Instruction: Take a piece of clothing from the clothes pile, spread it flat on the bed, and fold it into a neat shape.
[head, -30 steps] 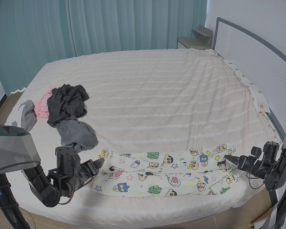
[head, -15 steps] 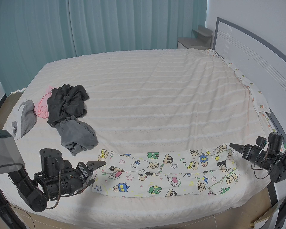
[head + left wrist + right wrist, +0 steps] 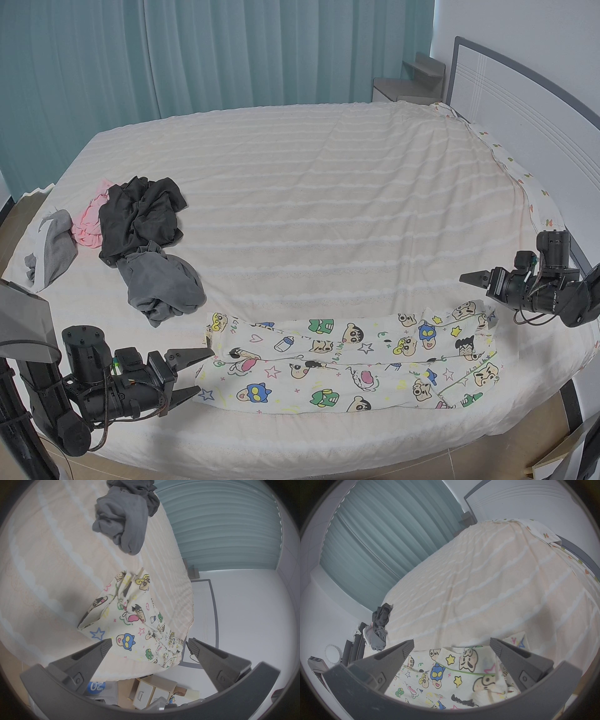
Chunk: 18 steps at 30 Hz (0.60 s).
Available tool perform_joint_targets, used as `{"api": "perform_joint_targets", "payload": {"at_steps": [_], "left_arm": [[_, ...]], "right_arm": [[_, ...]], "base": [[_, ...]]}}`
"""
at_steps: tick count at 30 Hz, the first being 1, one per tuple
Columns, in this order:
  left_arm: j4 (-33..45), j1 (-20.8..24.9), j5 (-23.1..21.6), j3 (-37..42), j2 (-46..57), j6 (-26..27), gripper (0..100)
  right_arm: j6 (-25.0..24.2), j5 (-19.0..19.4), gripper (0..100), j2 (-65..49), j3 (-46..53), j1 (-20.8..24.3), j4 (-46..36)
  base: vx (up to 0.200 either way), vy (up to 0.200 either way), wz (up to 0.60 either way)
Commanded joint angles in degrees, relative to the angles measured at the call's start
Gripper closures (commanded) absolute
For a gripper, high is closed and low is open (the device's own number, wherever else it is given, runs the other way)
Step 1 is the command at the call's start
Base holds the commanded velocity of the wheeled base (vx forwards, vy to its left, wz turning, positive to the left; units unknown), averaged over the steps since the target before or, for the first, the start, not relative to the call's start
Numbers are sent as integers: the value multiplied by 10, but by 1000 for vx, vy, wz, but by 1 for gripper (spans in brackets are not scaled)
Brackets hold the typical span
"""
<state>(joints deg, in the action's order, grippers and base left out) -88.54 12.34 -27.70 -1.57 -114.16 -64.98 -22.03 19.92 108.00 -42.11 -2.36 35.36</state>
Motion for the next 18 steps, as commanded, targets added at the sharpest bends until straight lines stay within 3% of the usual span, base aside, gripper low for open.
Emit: {"api": "perform_joint_targets", "payload": {"at_steps": [1, 6, 18], "left_arm": [[-5, -10, -8, 12, -22, -2, 0], [-5, -10, -7, 12, -23, -1, 0], [-5, -10, -6, 13, -22, -2, 0]], "right_arm": [[5, -13, 0, 28, -31, 25, -15], [8, -37, 0, 41, -32, 26, -16], [9, -52, 0, 42, -6, 21, -14]], "base": [[0, 0, 0], [0, 0, 0], [0, 0, 0]]}}
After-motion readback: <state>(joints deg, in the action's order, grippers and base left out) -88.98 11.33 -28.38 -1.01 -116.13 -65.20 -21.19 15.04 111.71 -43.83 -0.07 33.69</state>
